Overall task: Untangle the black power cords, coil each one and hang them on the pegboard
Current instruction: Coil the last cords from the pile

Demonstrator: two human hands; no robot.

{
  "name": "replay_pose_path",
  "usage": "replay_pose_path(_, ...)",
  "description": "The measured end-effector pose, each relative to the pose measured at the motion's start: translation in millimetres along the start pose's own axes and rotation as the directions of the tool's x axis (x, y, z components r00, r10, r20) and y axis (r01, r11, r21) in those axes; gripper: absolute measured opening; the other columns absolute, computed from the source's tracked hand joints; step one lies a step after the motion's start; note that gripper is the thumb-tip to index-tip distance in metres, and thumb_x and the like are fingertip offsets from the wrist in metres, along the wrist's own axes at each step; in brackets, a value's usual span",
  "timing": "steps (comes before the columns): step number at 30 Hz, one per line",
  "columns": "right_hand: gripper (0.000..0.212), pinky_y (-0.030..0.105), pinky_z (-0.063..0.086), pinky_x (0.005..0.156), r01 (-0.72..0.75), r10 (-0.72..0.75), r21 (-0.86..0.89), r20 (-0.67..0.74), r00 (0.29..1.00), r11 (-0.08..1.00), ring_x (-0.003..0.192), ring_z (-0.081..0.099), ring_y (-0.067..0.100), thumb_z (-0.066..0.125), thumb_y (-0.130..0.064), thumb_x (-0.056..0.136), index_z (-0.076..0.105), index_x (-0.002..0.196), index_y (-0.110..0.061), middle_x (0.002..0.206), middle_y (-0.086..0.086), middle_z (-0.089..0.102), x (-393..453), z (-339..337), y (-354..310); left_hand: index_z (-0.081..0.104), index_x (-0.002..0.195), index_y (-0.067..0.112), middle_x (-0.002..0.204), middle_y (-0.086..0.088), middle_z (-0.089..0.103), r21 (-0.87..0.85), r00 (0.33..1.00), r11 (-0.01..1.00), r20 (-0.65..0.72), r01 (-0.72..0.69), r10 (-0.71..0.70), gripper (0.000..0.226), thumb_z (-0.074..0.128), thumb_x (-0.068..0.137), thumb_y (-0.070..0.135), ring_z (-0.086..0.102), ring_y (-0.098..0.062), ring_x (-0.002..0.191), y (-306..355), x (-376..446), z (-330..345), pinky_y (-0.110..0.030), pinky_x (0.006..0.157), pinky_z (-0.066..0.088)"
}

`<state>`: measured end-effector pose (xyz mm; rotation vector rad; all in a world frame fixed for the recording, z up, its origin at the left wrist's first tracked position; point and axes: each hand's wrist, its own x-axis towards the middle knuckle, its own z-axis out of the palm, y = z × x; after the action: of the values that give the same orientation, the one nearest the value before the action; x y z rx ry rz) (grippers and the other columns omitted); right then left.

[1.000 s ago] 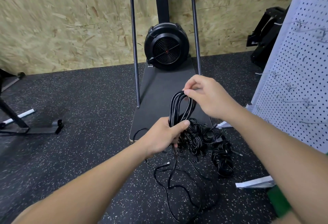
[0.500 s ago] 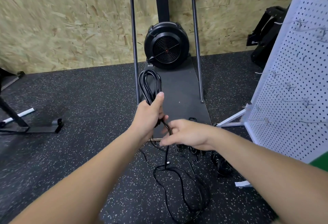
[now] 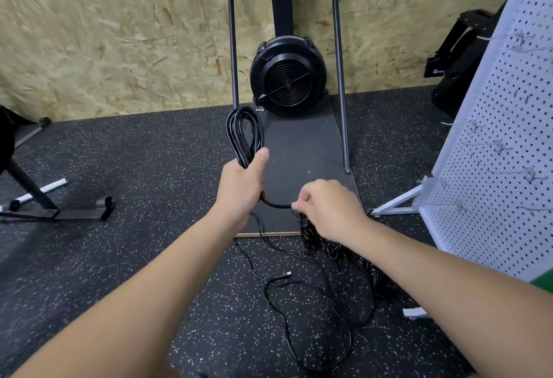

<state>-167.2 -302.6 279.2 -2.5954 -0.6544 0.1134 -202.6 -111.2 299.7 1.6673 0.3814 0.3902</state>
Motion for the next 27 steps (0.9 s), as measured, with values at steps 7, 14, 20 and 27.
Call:
replay_pose_path(7, 0.04, 0.041, 0.048, 0.078, 0.234, -0.28, 0.257, 0.161, 0.946, 0.938, 0.077, 0.059, 0.02, 0.045, -0.045, 0.114, 0.061, 0.083, -0.025, 0.078, -0.005, 0.063, -15.2, -26.2, -22.1, 0.048, 0.078, 0.023, 0.066, 0.001, 0.039, 0.053, 0.98, 0.988, 0.131, 0.142, -0.148, 0.053, 0.072, 0.093, 0.069, 0.033, -0.022, 0.059, -1.2, 0.2, -14.2, -0.037, 0.062, 0.034)
replay_pose_path(14, 0.059, 0.026, 0.026, 0.047, 0.093, -0.148, 0.447, 0.088, 0.985, 0.89, 0.043, 0.03, 0.006, 0.047, -0.047, 0.116, 0.065, 0.079, -0.004, 0.049, -0.014, 0.042, -9.1, -44.7, -14.5, 0.065, 0.079, 0.024, 0.073, 0.003, 0.048, 0.051, 0.759, 0.94, 0.576, 0.339, -0.305, 0.059, 0.08, 0.079, 0.081, 0.042, -0.013, 0.062, 10.6, -37.3, 4.2, -0.027, 0.057, 0.036)
replay_pose_path(20, 0.045, 0.035, 0.039, 0.061, -0.035, -0.163, 0.66, 0.236, 0.958, 0.751, 0.061, 0.045, 0.014, 0.07, -0.053, 0.102, 0.074, 0.08, -0.013, 0.068, 0.0, 0.061, -9.4, -45.0, -9.9, 0.057, 0.095, -0.002, 0.084, -0.009, 0.046, 0.234, 0.734, 0.967, 0.639, 0.099, -0.23, 0.026, 0.071, 0.072, -0.002, 0.046, -0.016, 0.067, 2.5, -32.3, -5.6, -0.031, 0.061, 0.042)
replay_pose_path(27, 0.015, 0.041, 0.051, 0.067, -0.024, -0.079, 0.366, 0.264, 0.961, 0.93, 0.061, 0.06, 0.012, 0.091, -0.032, 0.088, 0.079, 0.088, -0.023, 0.081, -0.006, 0.078, -8.1, -45.1, 29.9, 0.049, 0.074, 0.023, 0.072, 0.0, 0.049, 0.06, 0.912, 0.974, 0.344, 0.217, -0.225, 0.03, 0.069, 0.064, 0.004, 0.047, -0.017, 0.057, -3.1, -18.1, -16.5, -0.032, 0.061, 0.038)
